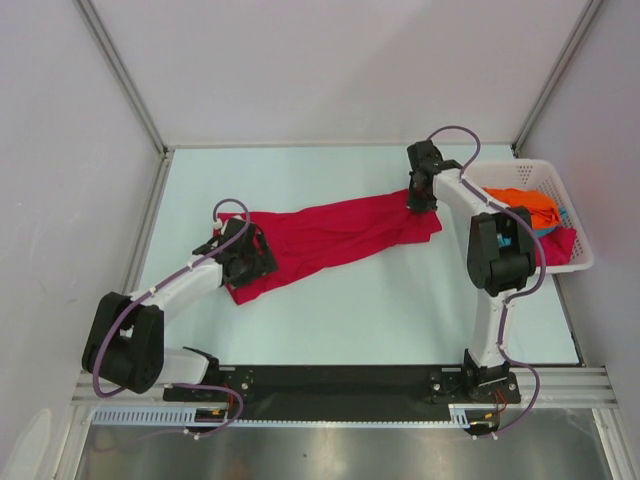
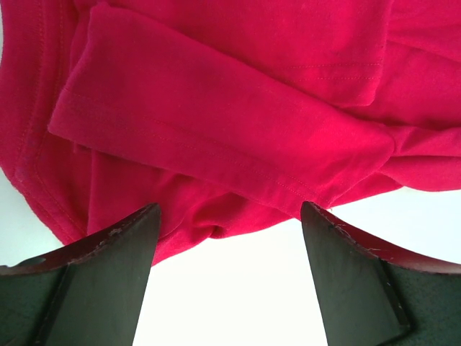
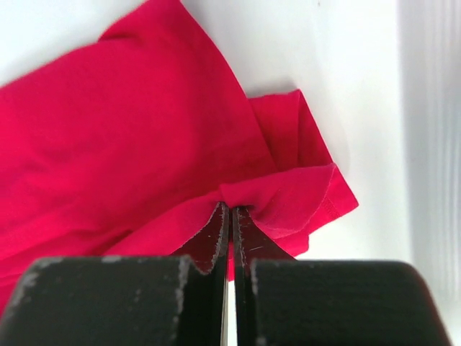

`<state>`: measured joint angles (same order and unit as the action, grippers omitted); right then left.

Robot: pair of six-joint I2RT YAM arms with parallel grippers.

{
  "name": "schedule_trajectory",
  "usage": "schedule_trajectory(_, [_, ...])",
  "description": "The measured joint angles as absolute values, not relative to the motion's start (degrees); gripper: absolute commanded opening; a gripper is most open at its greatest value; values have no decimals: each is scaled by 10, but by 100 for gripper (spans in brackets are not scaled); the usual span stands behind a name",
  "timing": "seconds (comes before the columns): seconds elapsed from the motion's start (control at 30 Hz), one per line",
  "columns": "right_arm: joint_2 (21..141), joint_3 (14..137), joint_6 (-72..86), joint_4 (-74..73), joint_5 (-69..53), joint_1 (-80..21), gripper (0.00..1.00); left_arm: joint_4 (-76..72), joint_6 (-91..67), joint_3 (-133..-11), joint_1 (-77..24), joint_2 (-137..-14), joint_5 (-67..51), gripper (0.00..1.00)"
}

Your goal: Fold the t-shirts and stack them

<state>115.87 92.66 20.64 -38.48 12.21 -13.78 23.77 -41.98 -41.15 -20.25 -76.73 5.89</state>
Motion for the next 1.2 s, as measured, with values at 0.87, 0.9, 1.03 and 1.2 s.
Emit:
schedule_trajectory(0.87, [1263,1054,208,-427,127,-135,33,245,-420,-417,-203,-768,64,85])
schedule_trajectory(0.9, [1263,1054,208,-426,127,-138,33,243,-420,-417,-203,-769,63,84])
schedule_trajectory(1.03, [1259,1054,208,-428,130,-147,33,219,-419,-417,-204,-780,59,85])
schedule_trajectory(1.2, [1236,1037,208,-425,136,-185,33,185,-398,-417,-236,-800,64,87])
